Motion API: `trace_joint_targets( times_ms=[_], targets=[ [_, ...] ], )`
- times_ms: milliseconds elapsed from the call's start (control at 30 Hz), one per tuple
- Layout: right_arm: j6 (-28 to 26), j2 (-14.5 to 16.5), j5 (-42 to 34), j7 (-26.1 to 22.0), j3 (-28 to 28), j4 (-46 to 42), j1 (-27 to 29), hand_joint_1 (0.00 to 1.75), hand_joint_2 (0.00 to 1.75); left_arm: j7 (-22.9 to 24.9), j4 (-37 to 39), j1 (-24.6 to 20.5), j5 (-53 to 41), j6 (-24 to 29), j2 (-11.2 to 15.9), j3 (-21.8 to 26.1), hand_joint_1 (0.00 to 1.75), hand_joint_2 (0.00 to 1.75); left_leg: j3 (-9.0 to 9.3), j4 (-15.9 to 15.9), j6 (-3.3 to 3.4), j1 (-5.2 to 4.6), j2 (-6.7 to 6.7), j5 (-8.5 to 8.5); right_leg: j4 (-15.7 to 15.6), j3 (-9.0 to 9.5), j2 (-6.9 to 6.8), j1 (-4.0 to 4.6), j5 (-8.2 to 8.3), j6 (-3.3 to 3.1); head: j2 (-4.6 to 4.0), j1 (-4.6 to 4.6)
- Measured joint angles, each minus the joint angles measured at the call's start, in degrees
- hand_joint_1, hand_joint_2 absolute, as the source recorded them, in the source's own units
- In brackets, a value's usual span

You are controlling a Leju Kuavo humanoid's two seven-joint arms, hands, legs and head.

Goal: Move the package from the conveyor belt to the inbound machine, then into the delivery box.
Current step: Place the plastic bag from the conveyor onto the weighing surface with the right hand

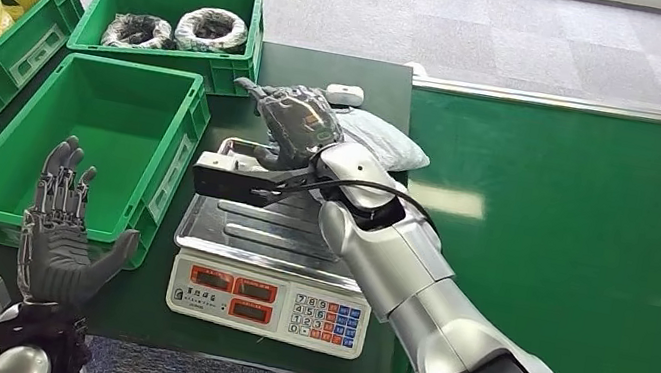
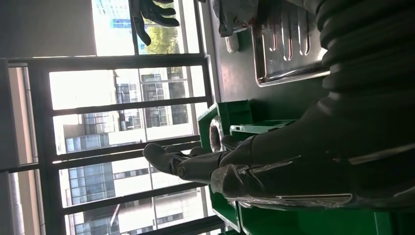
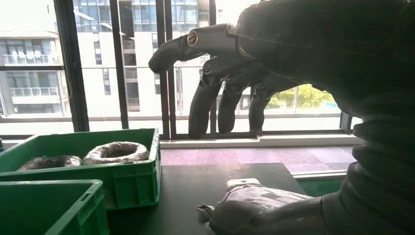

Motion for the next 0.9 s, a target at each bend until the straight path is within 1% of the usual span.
trace_joint_targets(
  times_ms=[167,433,667,833,867,900],
  targets=[
    [0.5,-1.7,2.1,0.7,-0.9,5.4,-1.8,0.00,1.75,0.0,-0.7,0.4,0.4,0.8,0.0,0.3,0.00,1.75,0.01,0.0,0.00,0.00,-0.08,0.01,0.0,0.01,-0.02,0.00,0.00,0.00,0.00,0.00],
    [3.5,-6.4,2.8,-4.5,-1.7,12.2,-1.7,0.00,1.75,0.0,-1.6,0.8,0.7,1.9,0.2,1.3,0.00,1.75,0.01,0.0,0.00,0.00,-0.10,0.00,0.0,0.02,-0.02,0.00,0.01,0.01,0.00,-0.01],
    [4.7,-8.7,1.0,-7.4,-2.0,12.9,-0.8,0.00,1.75,0.0,-3.0,2.3,0.7,2.5,0.3,1.7,0.00,1.75,0.01,0.0,0.00,0.00,-0.08,0.00,0.0,0.00,-0.01,0.00,0.01,0.00,0.00,-0.01],
    [8.1,-9.8,-2.5,-10.5,-2.2,11.3,-0.1,0.00,1.75,0.0,-3.9,3.5,0.7,2.2,0.3,1.7,0.00,1.75,0.01,0.0,0.00,0.00,-0.08,0.00,0.0,0.00,0.00,0.00,0.01,0.00,0.00,0.01],
    [8.9,-10.0,-3.2,-11.2,-2.2,10.8,0.2,0.22,1.75,0.0,-4.1,3.6,0.7,2.0,0.3,1.7,0.00,1.75,0.01,0.0,0.00,0.00,-0.08,0.00,0.0,0.00,0.00,0.00,0.01,0.00,0.00,0.00],
    [9.3,-10.0,-3.7,-11.7,-2.1,10.3,0.6,0.58,1.75,0.0,-4.2,3.7,0.6,1.8,0.3,1.7,0.00,1.75,0.01,0.0,0.00,0.00,-0.08,0.00,0.0,0.01,-0.01,0.00,0.01,0.00,0.00,0.00]
  ],
)
